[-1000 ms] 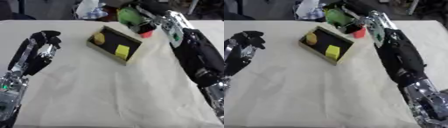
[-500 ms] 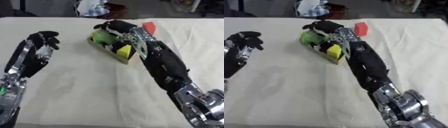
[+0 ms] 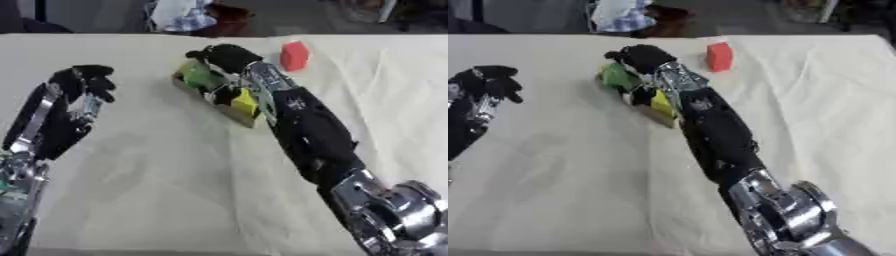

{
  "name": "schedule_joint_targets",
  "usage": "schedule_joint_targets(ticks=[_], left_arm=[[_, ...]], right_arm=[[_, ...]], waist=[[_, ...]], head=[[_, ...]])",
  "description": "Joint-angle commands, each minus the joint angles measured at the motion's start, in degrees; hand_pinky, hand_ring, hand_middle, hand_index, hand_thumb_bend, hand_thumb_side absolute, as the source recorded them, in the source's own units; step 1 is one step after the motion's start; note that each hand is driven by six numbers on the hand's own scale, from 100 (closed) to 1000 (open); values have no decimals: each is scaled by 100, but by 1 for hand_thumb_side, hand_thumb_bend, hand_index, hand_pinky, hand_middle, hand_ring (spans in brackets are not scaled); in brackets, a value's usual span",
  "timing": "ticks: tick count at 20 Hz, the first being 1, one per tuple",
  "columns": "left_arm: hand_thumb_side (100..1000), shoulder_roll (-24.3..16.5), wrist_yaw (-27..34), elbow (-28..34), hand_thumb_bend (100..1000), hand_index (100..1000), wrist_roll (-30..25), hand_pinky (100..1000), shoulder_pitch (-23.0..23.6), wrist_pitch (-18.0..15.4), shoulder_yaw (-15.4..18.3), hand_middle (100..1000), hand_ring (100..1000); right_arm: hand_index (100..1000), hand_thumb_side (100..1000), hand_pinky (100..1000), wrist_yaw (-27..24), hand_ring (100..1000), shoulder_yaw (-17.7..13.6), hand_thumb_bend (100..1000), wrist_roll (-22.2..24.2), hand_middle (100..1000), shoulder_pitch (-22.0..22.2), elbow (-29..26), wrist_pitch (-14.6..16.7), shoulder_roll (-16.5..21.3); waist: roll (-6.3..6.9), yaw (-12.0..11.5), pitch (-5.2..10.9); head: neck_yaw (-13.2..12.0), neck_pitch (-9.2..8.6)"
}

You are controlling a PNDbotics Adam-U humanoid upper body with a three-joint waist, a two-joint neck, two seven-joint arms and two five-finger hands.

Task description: Pick up objects on the table and place them in the box.

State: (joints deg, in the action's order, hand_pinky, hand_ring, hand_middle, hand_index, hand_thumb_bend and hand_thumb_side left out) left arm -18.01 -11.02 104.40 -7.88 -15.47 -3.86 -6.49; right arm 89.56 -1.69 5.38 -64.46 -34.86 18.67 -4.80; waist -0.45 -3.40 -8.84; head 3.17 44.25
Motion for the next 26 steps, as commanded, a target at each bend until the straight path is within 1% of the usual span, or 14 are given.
schedule_joint_targets(ticks=[1,2,3,4,6,7,8,9,12,16,20,24,25,26], left_arm=[[706,-17,10,85,100,775,-27,771,-79,-9,-3,569,551],[706,-15,6,79,100,775,-27,771,-74,-6,1,569,551],[707,-16,2,76,100,775,-26,771,-67,-3,3,569,551],[707,-16,-1,74,100,775,-28,771,-62,-1,3,569,552],[705,-13,-5,73,100,776,-33,771,-55,-1,5,569,552],[705,-11,-7,72,100,776,-34,771,-54,-1,7,569,552],[706,-9,-5,70,100,776,-36,771,-52,0,7,569,552],[706,-9,-7,69,100,776,-37,771,-50,0,8,569,552],[707,-7,-11,67,100,776,-39,771,-43,0,9,569,552],[707,-1,-15,63,100,776,-42,772,-37,0,11,569,552],[706,-1,-15,63,100,776,-41,773,-35,0,11,569,552],[706,0,-14,63,100,776,-41,773,-36,0,11,569,552],[706,0,-14,63,100,776,-41,773,-36,1,11,568,551],[714,4,-15,55,100,776,-38,772,-15,6,18,568,551]], right_arm=[[1000,431,837,114,835,-55,100,124,883,-107,44,-63,45],[1000,512,843,85,849,-63,100,210,902,-111,80,-47,62],[1000,525,845,41,852,-71,100,290,905,-117,105,-29,78],[1000,593,852,-6,869,-77,100,351,928,-125,114,-14,92],[1000,663,862,-115,889,-89,100,426,954,-147,104,20,121],[1000,673,864,-184,890,-95,100,446,958,-159,91,45,135],[1000,712,875,-265,904,-103,100,457,977,-173,74,73,150],[1000,718,881,-347,913,-105,100,464,984,-189,54,103,170],[1000,774,904,-538,945,-96,100,502,1000,-233,17,184,222],[1000,796,913,-638,963,-83,100,619,1000,-282,9,215,297],[1000,777,912,-465,970,-115,100,615,1000,-304,0,-10,336],[1000,777,912,-386,970,-132,100,568,1000,-304,14,-70,329],[1000,870,913,-382,961,-137,100,561,1000,-304,15,-73,328],[1000,719,915,-415,937,-196,100,522,998,-338,-34,-73,363]], waist=[[66,1,5],[64,6,7],[62,10,10],[61,14,13],[61,20,19],[62,22,21],[62,25,23],[62,28,25],[59,36,27],[55,40,28],[57,40,28],[58,40,28],[58,41,28],[65,53,30]], head=[[18,-42],[15,-47],[14,-51],[15,-54],[17,-62],[20,-66],[26,-71],[33,-75],[46,-77],[63,-91],[78,-103],[79,-105],[79,-105],[70,-101]])
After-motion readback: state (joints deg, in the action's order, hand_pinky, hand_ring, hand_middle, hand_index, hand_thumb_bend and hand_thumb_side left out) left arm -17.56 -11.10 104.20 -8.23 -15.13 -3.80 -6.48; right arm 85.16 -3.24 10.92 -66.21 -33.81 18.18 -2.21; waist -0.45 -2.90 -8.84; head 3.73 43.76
